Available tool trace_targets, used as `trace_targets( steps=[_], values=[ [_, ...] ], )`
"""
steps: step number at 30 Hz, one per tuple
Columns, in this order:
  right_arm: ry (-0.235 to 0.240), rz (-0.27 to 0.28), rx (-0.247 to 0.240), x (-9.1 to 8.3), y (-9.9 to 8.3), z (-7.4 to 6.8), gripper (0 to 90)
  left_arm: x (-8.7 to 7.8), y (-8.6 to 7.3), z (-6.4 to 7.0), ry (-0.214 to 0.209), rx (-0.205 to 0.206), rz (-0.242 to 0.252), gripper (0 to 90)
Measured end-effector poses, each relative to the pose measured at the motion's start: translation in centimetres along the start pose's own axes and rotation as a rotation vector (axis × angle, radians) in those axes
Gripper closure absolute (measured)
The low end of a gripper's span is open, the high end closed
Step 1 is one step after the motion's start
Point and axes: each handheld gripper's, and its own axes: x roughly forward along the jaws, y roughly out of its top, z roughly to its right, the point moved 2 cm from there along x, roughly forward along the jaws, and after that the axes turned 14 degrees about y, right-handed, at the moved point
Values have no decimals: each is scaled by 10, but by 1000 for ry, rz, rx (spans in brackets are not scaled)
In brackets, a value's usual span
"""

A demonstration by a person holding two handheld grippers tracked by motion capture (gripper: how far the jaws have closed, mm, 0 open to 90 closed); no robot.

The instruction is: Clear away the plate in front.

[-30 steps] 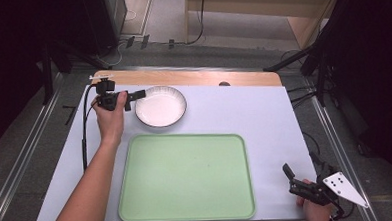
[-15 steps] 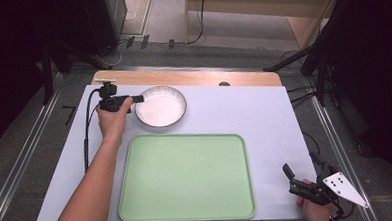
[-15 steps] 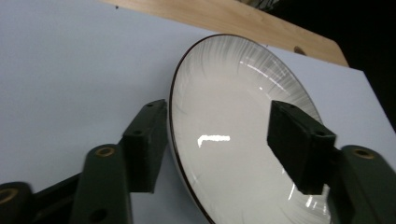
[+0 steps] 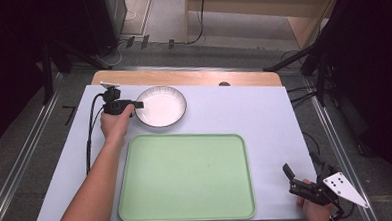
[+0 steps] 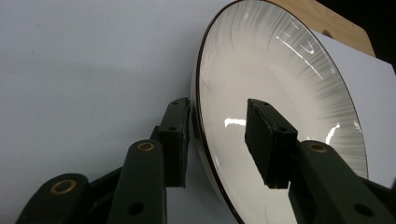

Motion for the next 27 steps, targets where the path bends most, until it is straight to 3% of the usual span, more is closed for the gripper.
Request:
trace_targets(
  steps=[10, 14, 18, 27],
  values=[
    [-3, -1, -1, 0, 0, 0, 17, 7, -3, 3, 53, -22, -41, 749],
    [-5, 1, 2, 0, 0, 0, 17, 8, -2, 3, 53, -62, -43, 770],
    [-5, -1, 0, 0, 0, 0, 17, 8, -1, 2, 47, -65, -43, 785],
    [-4, -1, 1, 0, 0, 0, 18, 4, -1, 0, 9, -130, -30, 837]
  ],
)
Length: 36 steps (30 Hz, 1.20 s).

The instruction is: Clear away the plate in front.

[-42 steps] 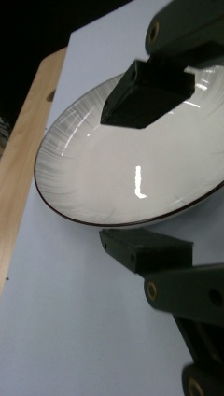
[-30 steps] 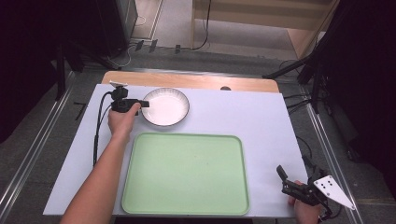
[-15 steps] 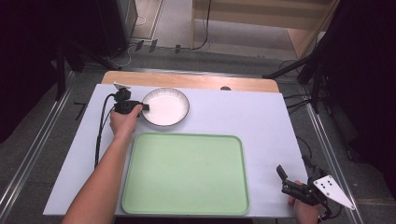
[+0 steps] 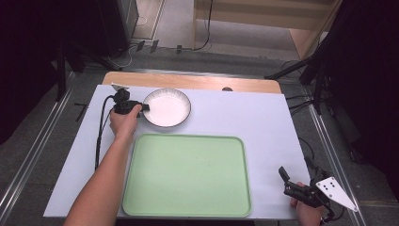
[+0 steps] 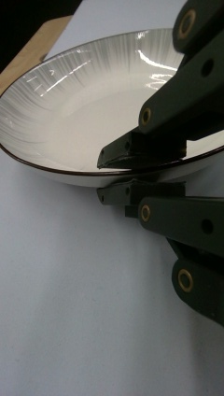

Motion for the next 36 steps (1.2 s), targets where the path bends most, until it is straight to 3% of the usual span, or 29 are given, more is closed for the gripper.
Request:
trace_targets(
  steps=[4, 8, 9, 15, 20, 27, 36],
  values=[
    [0, -1, -1, 0, 0, 0, 18, -3, 0, 4, 8, -10, 20, 845],
    [0, 0, -1, 0, 0, 0, 18, -5, 0, 6, 6, -47, 30, 854],
    [0, 0, -1, 0, 0, 0, 17, -4, 0, 4, -1, -77, 17, 855],
    [2, -1, -1, 0, 0, 0, 17, -3, 0, -2, -33, -104, 15, 850],
    [2, -2, -4, 0, 0, 0, 17, -11, 2, -2, -43, -85, 43, 843],
    [1, -4, -4, 1, 0, 0, 17, -22, 4, 0, -91, -86, 62, 843],
    [1, -2, -2, 0, 0, 0, 17, -38, 2, 3, -119, -44, 67, 844]
  ],
)
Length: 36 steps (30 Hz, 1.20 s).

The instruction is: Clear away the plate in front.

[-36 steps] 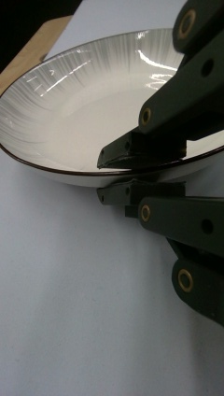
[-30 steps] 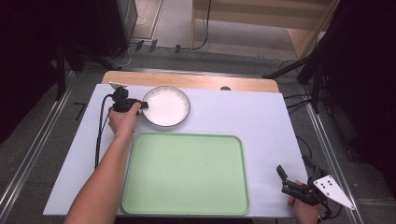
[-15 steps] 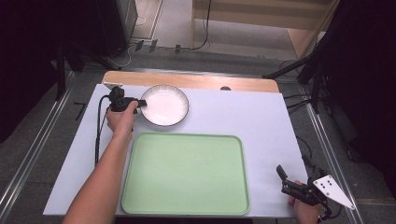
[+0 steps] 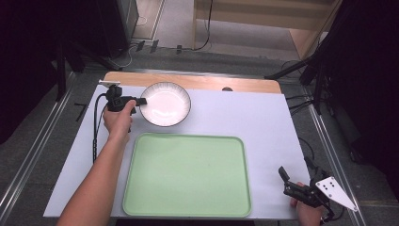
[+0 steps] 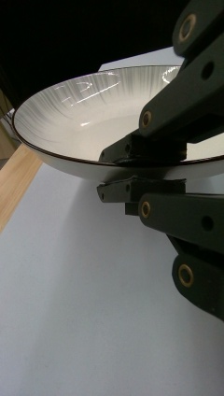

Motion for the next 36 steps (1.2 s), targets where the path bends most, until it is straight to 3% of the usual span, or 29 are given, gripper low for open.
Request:
trace_targets(
  steps=[6, 13, 22, 36],
  values=[
    [2, 0, -2, 0, 0, 0, 18, -9, -6, 1, -41, 10, 0, 845],
    [-1, 0, 0, 0, 0, 0, 17, -14, -15, 5, -38, 43, -7, 843],
    [0, 0, 0, 0, 0, 0, 17, -21, -26, 8, -79, 68, -22, 842],
    [3, 1, -1, 0, 0, 0, 18, -25, -58, 17, -123, 127, -64, 841]
  ],
)
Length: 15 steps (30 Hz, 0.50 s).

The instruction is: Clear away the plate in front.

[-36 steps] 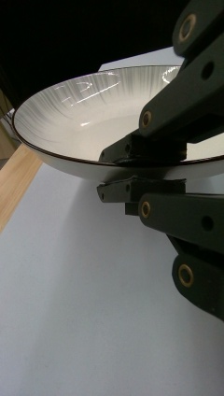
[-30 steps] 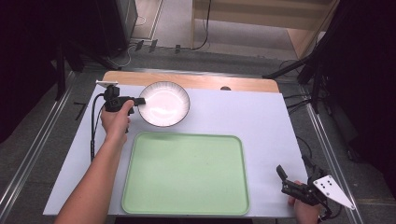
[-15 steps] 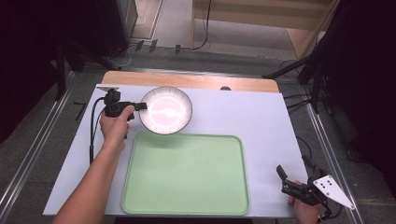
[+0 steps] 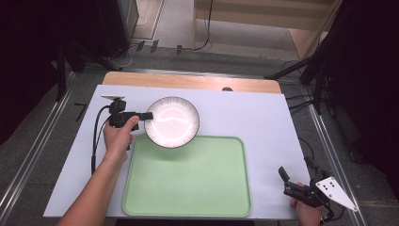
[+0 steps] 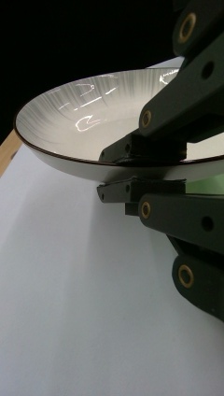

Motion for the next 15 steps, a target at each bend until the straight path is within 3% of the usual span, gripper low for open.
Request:
trace_targets(
  steps=[7, 15],
  values=[
    [0, 0, 1, 0, 0, 0, 17, 3, -25, 12, -28, 43, -44, 841],
    [0, 1, 3, 0, 0, 0, 17, 3, -45, 16, -46, 65, -80, 839]
  ],
)
